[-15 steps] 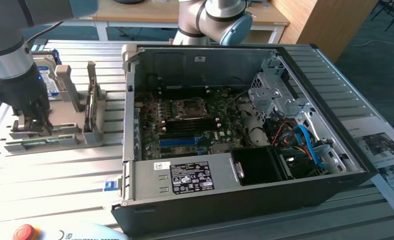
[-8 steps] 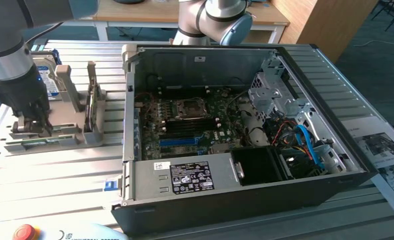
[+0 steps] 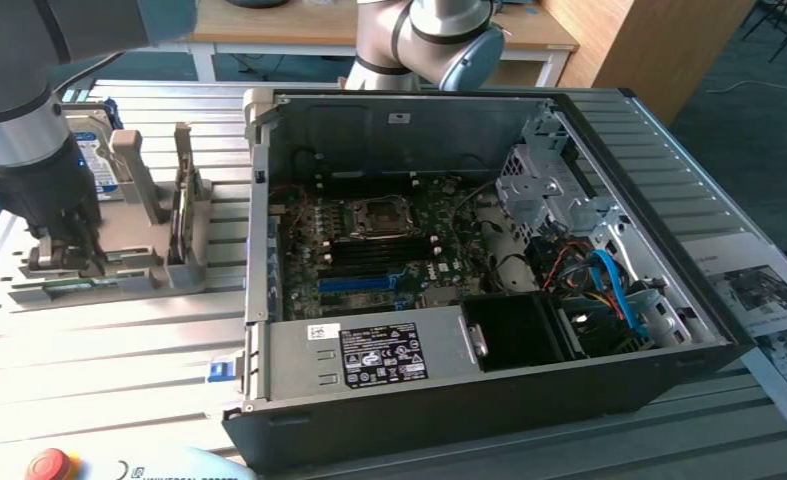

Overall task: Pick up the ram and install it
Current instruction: 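Pick up the ram and move it above insertion slot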

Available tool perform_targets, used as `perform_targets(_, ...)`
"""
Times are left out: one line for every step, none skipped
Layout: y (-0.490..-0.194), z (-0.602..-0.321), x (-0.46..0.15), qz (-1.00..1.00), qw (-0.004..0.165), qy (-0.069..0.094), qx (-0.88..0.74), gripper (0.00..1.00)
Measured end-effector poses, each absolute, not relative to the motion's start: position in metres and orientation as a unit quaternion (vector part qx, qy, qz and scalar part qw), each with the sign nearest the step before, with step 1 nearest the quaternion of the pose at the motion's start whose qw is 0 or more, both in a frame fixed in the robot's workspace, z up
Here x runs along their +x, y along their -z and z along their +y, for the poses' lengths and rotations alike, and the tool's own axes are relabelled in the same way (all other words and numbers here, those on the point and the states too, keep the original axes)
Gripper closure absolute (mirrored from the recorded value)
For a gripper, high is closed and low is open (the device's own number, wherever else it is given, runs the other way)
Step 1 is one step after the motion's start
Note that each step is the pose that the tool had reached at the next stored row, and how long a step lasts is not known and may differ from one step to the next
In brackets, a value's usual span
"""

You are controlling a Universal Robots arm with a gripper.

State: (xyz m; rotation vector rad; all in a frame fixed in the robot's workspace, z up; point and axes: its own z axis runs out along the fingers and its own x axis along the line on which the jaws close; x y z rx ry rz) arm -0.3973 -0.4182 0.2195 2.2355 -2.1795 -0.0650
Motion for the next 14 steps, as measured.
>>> perform_targets(-0.2185, -0.4182, -0.3973, -0.698, 0.009, 0.021, 0.716, 0.78)
perform_targets(-0.2176, -0.4181, -0.3973, -0.698, 0.009, 0.021, 0.716, 0.78)
perform_targets(-0.2166, -0.4182, -0.3973, -0.698, 0.009, 0.021, 0.716, 0.78)
perform_targets(-0.2157, -0.4182, -0.3973, -0.698, 0.009, 0.021, 0.716, 0.78)
perform_targets(-0.2148, -0.4182, -0.3973, -0.698, 0.009, 0.021, 0.716, 0.78)
perform_targets(-0.2139, -0.4182, -0.3973, -0.698, 0.009, 0.021, 0.716, 0.78)
perform_targets(-0.2133, -0.4182, -0.3973, -0.698, 0.009, 0.021, 0.716, 0.78)
perform_targets(-0.2133, -0.4182, -0.3973, -0.698, 0.010, 0.021, 0.716, 0.78)
perform_targets(-0.2133, -0.4182, -0.3973, -0.698, 0.009, 0.021, 0.716, 0.78)
perform_targets(-0.2133, -0.4182, -0.3973, -0.698, 0.009, 0.021, 0.716, 0.78)
perform_targets(-0.2133, -0.4182, -0.3973, -0.698, 0.009, 0.021, 0.716, 0.78)
perform_targets(-0.2131, -0.4181, -0.3972, -0.698, 0.009, 0.021, 0.716, 0.78)
perform_targets(-0.2129, -0.4180, -0.3971, -0.698, 0.009, 0.021, 0.716, 0.78)
perform_targets(-0.2127, -0.4177, -0.3972, -0.698, 0.009, 0.021, 0.716, 0.78)
